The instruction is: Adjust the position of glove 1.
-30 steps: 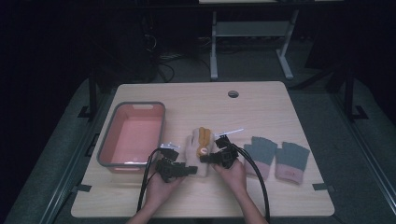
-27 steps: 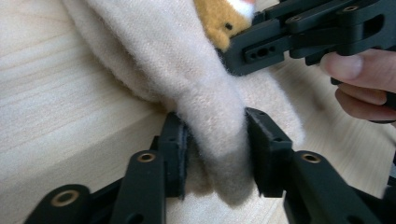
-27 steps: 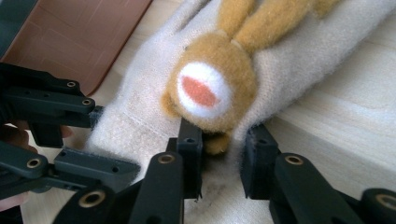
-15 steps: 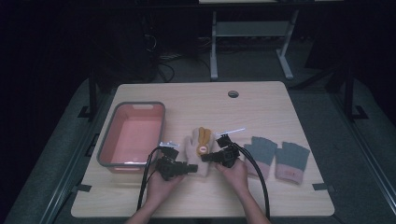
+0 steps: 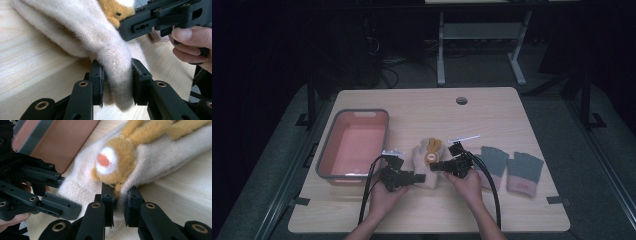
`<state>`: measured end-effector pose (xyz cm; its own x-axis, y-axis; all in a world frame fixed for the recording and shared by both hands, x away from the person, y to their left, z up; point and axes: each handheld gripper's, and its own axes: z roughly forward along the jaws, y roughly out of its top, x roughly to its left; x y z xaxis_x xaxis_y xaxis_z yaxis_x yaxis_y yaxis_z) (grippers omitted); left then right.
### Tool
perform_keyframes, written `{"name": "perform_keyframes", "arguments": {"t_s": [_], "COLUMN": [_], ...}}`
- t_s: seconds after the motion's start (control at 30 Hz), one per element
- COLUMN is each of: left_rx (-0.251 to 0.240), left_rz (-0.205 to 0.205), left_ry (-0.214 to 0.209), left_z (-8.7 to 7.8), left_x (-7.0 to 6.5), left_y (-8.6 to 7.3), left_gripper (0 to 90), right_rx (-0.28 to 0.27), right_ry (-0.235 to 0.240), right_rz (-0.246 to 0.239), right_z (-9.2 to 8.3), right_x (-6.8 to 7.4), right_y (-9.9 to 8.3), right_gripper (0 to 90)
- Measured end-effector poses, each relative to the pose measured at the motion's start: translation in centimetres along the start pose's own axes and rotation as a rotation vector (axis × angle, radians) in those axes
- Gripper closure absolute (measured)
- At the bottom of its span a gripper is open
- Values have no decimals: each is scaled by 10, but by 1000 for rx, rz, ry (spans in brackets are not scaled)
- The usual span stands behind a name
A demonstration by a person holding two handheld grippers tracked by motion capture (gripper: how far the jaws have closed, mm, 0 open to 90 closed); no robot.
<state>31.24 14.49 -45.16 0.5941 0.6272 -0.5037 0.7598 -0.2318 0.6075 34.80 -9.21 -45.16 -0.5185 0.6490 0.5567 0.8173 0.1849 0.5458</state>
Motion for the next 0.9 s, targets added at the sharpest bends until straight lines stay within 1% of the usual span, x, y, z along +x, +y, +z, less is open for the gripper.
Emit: {"name": "perform_keyframes", "arguments": {"t_s": [0.07,0.1,0.2,0.23,0.33,0.37,0.4,0.43,0.47,0.5,0.57,0.6,0.67,0.77,0.8,0.83,0.9], "left_rx": [-5,-6,-9,-8,-18,-21,-26,-29,-36,-34,-36,-39,-39,-38,-38,-40,-45], "left_rz": [6,10,20,22,24,25,23,16,11,17,18,14,27,33,30,38,36], "left_ry": [-7,-8,-10,-12,-19,-20,-23,-29,-38,-40,-38,-42,-41,-43,-45,-43,-48], "left_z": [-2,-2,-4,-5,-6,-7,-8,-9,-9,-10,-12,-12,-14,-16,-16,-16,-17], "left_x": [-2,-3,-5,-6,-8,-8,-8,-8,-7,-7,-7,-8,-9,-10,-10,-9,-9], "left_y": [2,3,6,6,8,9,9,10,10,11,13,14,17,21,22,22,23], "left_gripper": [665,665,665,665,664,664,664,664,664,664,664,664,664,664,664,664,664], "right_rx": [-7,-6,-17,-15,-23,-18,-25,-18,-24,-24,-28,-29,-32,-44,-39,-41,-43], "right_ry": [5,6,4,3,4,3,5,2,3,2,-1,1,9,21,20,16,6], "right_rz": [-1,7,-7,3,-13,-3,-16,-7,-17,-10,-27,-23,-17,-12,-7,-12,-19], "right_z": [-4,-5,-9,-11,-14,-16,-17,-18,-18,-19,-21,-22,-23,-25,-26,-27,-27], "right_x": [1,2,4,5,6,7,7,9,9,11,12,14,13,11,12,12,15], "right_y": [1,2,3,3,5,6,7,8,10,11,13,14,15,16,17,18,20], "right_gripper": [801,801,801,801,803,803,803,804,804,804,804,804,804,804,804,804,804]}}
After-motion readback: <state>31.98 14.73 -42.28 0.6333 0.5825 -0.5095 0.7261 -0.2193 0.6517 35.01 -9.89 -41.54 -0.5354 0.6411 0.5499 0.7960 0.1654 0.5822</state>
